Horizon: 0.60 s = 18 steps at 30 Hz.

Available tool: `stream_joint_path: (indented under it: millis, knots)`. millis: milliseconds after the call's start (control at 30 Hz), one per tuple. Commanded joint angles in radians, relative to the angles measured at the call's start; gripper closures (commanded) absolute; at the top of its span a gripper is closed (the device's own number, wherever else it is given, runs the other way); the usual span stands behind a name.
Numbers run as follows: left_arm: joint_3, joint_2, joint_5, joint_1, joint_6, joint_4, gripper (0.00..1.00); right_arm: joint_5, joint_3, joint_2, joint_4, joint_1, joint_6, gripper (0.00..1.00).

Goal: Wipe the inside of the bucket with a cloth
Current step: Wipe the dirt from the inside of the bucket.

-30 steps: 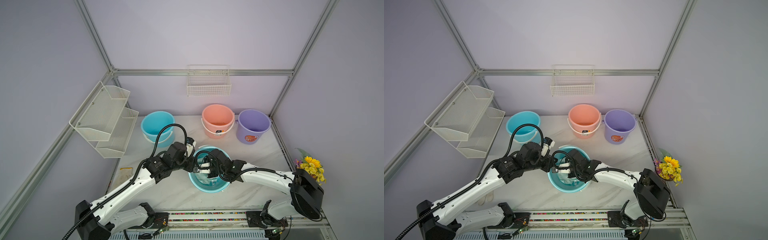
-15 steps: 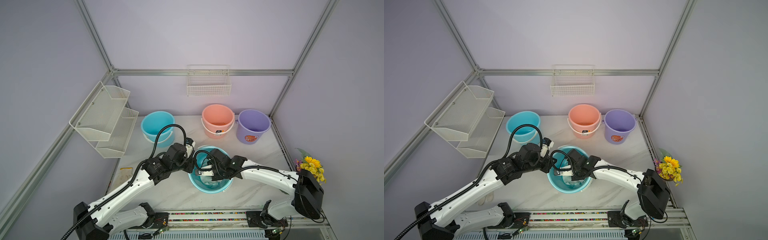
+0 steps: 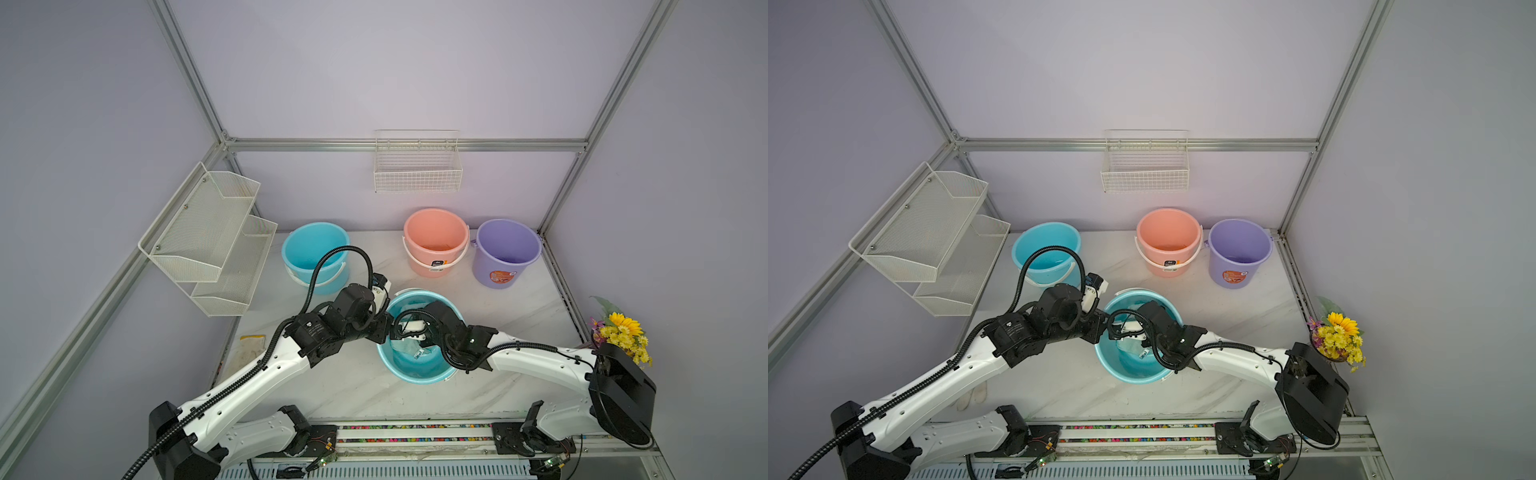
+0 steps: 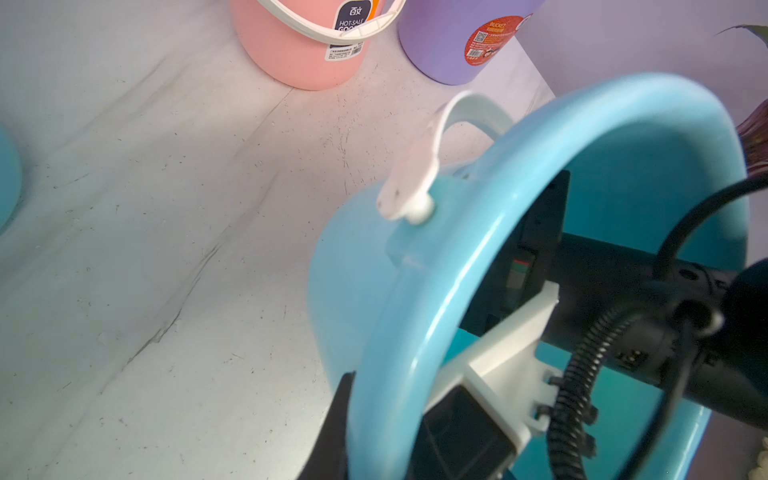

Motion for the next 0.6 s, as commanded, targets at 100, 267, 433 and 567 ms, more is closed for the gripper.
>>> stream_joint_path:
  millis: [100,267,433,567]
  knots:
    - [0.045,-0.039,0.020,0.000,-0.018,0.053,1.00,-0.375,0.038,-0.028,-0.069,-0.005,0.094,1.00]
    - [0.042,-0.050,-0.007,0.001,-0.016,0.052,1.00,-0.473,0.094,-0.029,-0.363,-0.004,0.127,1.00]
    - [0.040,-0.053,-0.015,0.000,-0.015,0.047,1.00,-0.383,0.145,-0.047,-0.625,-0.005,0.152,1.00]
    - [0.041,-0.044,-0.010,0.000,-0.015,0.043,1.00,-0.265,0.177,-0.049,-0.737,-0.005,0.141,1.00]
